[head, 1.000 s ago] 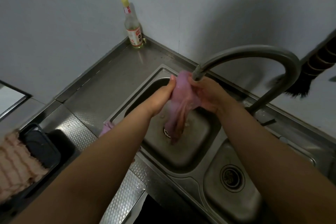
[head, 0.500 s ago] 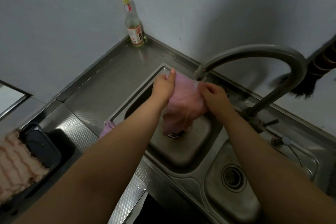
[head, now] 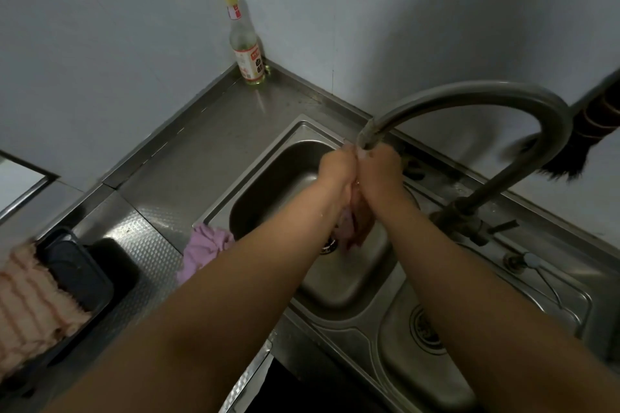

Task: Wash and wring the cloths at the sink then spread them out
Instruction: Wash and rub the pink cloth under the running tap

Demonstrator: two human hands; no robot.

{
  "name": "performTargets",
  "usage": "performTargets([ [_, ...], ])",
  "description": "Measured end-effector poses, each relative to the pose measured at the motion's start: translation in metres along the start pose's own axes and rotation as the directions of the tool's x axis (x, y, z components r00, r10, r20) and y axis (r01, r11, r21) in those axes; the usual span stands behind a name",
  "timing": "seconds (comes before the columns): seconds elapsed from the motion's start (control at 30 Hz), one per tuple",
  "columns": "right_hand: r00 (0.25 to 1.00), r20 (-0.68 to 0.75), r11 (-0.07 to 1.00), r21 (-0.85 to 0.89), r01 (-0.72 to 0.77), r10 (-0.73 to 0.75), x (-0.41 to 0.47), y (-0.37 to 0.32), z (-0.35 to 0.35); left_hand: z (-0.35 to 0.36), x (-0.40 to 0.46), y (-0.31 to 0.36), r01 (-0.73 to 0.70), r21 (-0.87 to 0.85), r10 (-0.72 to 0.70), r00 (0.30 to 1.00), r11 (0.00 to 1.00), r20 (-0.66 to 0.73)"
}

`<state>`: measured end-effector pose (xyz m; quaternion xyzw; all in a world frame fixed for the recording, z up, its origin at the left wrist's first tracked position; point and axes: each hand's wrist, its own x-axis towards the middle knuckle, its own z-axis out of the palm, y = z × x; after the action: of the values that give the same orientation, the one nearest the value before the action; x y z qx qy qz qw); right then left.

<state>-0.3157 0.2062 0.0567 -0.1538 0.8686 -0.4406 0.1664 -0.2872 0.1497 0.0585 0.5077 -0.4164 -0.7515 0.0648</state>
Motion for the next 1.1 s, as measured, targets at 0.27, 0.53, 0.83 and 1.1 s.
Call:
performTargets([
  [0.27,1.000,-0.026,0.999,-0.047,-0.008,0.007,-0.005,0.005,-0.003,0.000,-0.003,-0.005,0.032,-0.045,-0.030,0.999,0.998,0.038],
  [0.53,0.995,0.088,0.999,-0.002,-0.053,0.053,0.014,0.011,-0.018,-0.023,-0.005,-0.004,0.249,-0.041,-0.219,0.910,0.968,0.352],
  [0.83,0.964,0.198,0.909,0.341,-0.240,0.180,0.001,0.011,-0.038,-0.082,0.029,0.006,-0.225,0.118,0.202,0.962,0.967,0.182],
  [1.1,0.998,0.049,0.994,0.098,-0.040,0.036,-0.029,-0.017,0.000,-0.011,-0.006,-0.008,0.032,-0.137,-0.031,0.999,0.990,0.011],
])
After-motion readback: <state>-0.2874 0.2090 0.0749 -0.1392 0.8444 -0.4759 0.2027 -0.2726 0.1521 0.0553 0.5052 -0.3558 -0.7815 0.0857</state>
